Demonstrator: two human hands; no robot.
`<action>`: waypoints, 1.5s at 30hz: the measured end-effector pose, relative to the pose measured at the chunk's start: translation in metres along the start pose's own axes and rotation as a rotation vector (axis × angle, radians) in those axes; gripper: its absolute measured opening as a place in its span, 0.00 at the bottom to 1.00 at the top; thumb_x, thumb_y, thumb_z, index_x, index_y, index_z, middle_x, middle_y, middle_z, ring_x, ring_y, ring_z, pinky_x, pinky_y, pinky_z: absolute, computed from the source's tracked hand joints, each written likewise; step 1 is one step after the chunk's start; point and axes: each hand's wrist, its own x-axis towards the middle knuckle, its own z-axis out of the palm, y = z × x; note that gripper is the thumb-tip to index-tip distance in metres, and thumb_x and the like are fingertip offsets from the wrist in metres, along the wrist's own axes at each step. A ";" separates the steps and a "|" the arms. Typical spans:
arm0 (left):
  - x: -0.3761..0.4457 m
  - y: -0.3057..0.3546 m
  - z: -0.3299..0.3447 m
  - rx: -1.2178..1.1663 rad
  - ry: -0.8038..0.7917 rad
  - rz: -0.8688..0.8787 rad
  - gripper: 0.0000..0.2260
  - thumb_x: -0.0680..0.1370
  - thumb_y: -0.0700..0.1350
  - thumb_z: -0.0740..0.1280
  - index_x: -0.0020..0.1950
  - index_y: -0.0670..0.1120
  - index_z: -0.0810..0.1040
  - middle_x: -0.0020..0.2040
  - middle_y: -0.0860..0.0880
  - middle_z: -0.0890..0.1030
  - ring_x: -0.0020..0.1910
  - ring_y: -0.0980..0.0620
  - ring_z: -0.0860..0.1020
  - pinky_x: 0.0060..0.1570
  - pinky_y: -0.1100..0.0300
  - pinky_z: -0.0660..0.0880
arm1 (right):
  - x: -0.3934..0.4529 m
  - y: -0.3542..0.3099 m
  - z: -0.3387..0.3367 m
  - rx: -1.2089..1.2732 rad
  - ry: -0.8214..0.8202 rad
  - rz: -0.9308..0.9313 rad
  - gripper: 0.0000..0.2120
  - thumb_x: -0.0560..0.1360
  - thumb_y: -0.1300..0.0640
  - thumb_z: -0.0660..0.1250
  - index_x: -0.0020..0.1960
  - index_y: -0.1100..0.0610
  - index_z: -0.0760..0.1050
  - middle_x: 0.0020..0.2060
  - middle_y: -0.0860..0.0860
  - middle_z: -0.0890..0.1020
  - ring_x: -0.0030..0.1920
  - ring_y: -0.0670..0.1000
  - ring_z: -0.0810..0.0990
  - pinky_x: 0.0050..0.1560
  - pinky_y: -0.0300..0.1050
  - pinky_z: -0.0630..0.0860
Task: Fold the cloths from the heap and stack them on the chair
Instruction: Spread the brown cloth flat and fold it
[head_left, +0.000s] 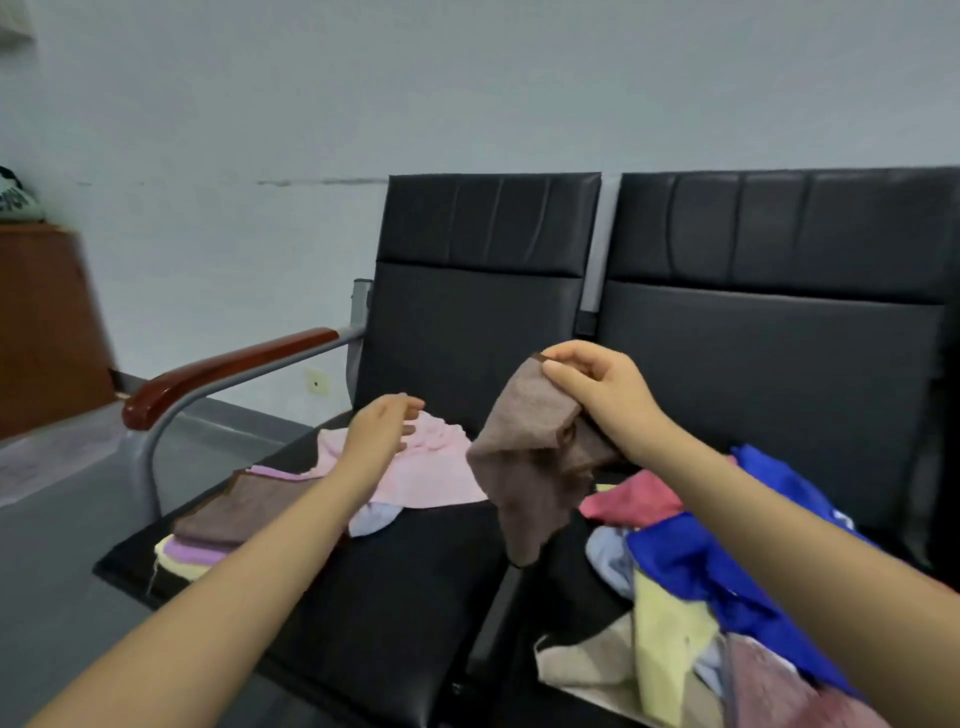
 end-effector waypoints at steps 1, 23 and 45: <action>-0.016 0.012 0.017 -0.066 -0.059 -0.019 0.11 0.82 0.43 0.57 0.49 0.46 0.80 0.53 0.46 0.80 0.52 0.47 0.78 0.54 0.52 0.75 | -0.015 -0.008 -0.016 -0.082 -0.036 -0.019 0.10 0.76 0.62 0.68 0.43 0.48 0.80 0.37 0.42 0.82 0.38 0.36 0.78 0.45 0.29 0.72; -0.244 0.138 0.195 -0.372 -1.225 -0.079 0.16 0.73 0.55 0.66 0.56 0.48 0.81 0.53 0.47 0.83 0.53 0.48 0.81 0.55 0.54 0.76 | -0.168 -0.145 -0.255 -0.172 0.308 -0.014 0.10 0.80 0.61 0.62 0.45 0.49 0.77 0.37 0.40 0.79 0.39 0.35 0.76 0.43 0.26 0.70; -0.239 0.112 0.224 -0.199 -1.043 0.092 0.09 0.81 0.46 0.61 0.55 0.44 0.78 0.49 0.50 0.81 0.47 0.56 0.80 0.50 0.60 0.73 | -0.207 -0.094 -0.272 -0.159 0.257 0.215 0.07 0.78 0.61 0.65 0.44 0.54 0.79 0.36 0.41 0.81 0.39 0.38 0.77 0.42 0.28 0.72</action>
